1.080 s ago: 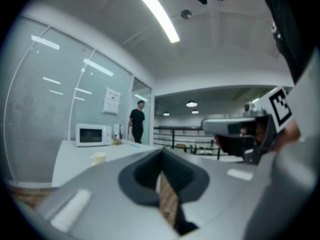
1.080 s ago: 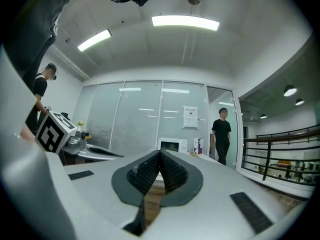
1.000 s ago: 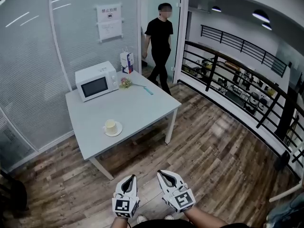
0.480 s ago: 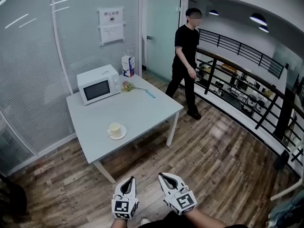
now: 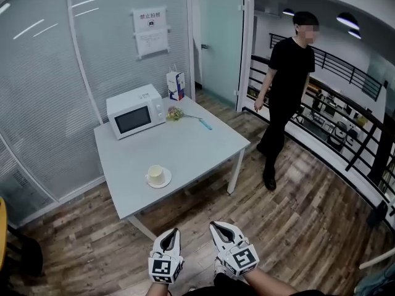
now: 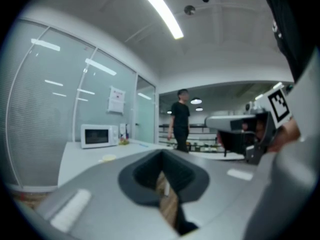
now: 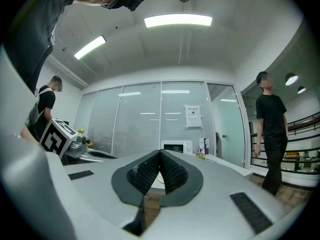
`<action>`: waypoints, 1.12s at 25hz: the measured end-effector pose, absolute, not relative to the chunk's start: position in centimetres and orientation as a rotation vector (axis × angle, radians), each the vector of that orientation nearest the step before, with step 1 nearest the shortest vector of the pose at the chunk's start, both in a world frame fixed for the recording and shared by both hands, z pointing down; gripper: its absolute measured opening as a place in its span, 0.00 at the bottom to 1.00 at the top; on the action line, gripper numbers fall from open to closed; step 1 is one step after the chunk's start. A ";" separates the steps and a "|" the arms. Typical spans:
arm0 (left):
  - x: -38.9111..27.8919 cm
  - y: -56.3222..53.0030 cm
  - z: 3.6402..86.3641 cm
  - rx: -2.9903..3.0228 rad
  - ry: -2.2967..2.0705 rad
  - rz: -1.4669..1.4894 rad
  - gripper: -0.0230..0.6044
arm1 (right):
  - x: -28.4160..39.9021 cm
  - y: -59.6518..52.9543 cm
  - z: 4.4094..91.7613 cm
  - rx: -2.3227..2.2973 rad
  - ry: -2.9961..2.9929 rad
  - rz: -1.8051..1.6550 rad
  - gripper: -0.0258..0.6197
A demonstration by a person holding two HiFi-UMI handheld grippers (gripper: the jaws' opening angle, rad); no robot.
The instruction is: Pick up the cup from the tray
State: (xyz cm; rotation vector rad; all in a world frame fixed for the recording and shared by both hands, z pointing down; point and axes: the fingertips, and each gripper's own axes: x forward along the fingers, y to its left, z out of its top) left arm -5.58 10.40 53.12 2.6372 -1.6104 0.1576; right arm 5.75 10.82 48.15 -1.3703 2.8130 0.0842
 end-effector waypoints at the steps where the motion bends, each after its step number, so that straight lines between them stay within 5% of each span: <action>1: -5.4 9.6 52.9 2.630 -1.627 0.161 0.04 | 6.0 9.9 48.1 -1.354 2.818 0.083 0.05; 28: -2.4 -4.2 53.3 2.423 -1.877 0.250 0.04 | 10.3 -6.9 48.9 -1.101 2.886 -0.014 0.05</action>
